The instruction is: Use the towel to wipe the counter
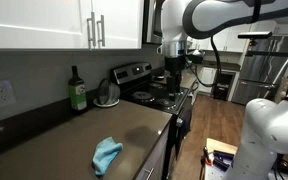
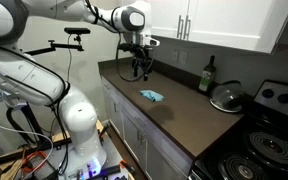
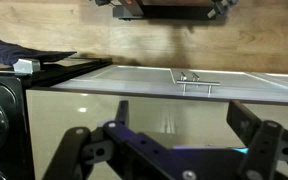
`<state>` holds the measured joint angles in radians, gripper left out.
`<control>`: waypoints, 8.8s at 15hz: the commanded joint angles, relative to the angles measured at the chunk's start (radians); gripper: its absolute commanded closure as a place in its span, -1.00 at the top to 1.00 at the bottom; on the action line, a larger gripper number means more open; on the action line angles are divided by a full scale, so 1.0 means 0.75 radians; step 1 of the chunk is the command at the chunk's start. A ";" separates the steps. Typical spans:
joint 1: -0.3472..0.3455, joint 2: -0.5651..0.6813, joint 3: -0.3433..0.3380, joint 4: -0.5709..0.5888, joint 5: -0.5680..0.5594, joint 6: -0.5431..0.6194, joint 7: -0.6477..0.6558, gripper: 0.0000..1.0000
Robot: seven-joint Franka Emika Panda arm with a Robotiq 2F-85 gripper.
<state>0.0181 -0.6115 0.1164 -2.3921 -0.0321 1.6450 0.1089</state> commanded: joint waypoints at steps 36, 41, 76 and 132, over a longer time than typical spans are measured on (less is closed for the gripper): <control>0.223 0.688 0.116 0.150 0.063 0.725 0.006 1.00; 0.238 0.873 0.132 0.261 -0.007 0.831 0.010 1.00; 0.282 1.335 0.004 0.517 -0.160 0.963 0.042 -0.30; 0.428 1.850 -0.207 1.292 -0.292 0.919 0.052 -0.94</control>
<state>0.3597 0.7507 -0.0151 -1.4403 -0.2131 2.3211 0.1043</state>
